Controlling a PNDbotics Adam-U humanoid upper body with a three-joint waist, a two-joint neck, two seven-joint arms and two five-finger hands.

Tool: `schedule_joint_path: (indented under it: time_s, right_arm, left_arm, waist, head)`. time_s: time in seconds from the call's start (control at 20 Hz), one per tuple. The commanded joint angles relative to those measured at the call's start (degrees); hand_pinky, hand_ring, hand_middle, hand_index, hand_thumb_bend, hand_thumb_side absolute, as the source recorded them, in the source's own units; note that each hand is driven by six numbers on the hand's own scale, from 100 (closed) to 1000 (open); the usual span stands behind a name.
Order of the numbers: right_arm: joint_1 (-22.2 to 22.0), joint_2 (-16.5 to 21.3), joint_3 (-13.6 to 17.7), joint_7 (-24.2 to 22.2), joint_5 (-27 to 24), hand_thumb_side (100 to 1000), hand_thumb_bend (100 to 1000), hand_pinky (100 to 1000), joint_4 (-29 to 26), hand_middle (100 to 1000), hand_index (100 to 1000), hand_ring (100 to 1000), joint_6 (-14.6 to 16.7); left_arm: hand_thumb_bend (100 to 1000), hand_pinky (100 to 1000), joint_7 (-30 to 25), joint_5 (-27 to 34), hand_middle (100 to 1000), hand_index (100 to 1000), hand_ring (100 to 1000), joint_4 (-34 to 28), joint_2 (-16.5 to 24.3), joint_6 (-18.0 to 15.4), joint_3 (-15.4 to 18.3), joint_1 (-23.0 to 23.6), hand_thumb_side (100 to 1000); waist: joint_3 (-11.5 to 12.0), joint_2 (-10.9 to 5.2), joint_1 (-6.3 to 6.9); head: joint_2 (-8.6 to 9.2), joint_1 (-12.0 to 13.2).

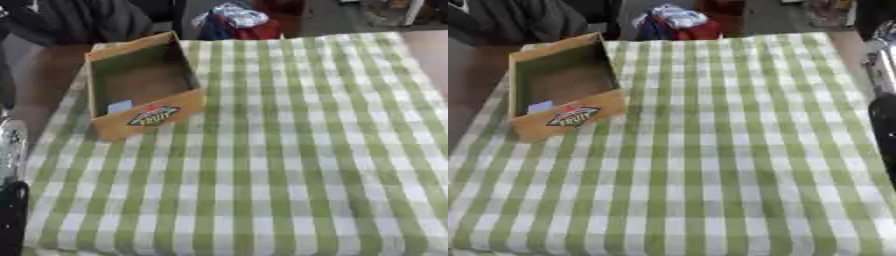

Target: Pick up objects on the table and place them in the box.

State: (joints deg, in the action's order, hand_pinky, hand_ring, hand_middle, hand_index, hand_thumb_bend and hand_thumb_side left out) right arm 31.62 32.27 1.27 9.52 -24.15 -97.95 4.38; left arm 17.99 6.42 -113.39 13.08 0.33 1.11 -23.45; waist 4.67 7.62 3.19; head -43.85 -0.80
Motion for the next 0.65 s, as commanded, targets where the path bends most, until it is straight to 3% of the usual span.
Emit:
schedule_joint_path:
  time_s: [0.05, 0.35, 0.65]
  right_arm:
    - [-1.92, 0.91, 1.32, 0.88, -0.22, 391, 100, 626, -5.81, 821, 885, 757, 0.46]
    - [-8.93, -1.06, 2.84, 0.58, 3.74, 390, 100, 625, -11.36, 822, 885, 757, 2.98]
    - [-12.89, -4.13, 3.50, 0.53, 7.73, 399, 100, 628, -14.07, 819, 878, 756, 4.22]
  left_arm:
    - [203, 659, 0.86, -0.50, 624, 825, 611, -0.38, 1.50, -0.06, 0.88, -0.12, 648]
    - [207, 659, 1.51, -0.44, 623, 825, 611, -0.27, 1.37, -0.16, 1.26, 0.75, 657]
    - [215, 660, 1.33, -0.77, 621, 821, 611, -0.81, 1.33, -0.29, 1.32, 1.22, 680]
  waist:
    - [-0.48, -0.54, -0.10]
    - [-1.90, -0.11, -0.24]
    - [-2.75, 0.14, -0.24]
  head:
    - [-0.27, 1.56]
    - [-0.27, 3.30]
    - [-0.27, 3.20]
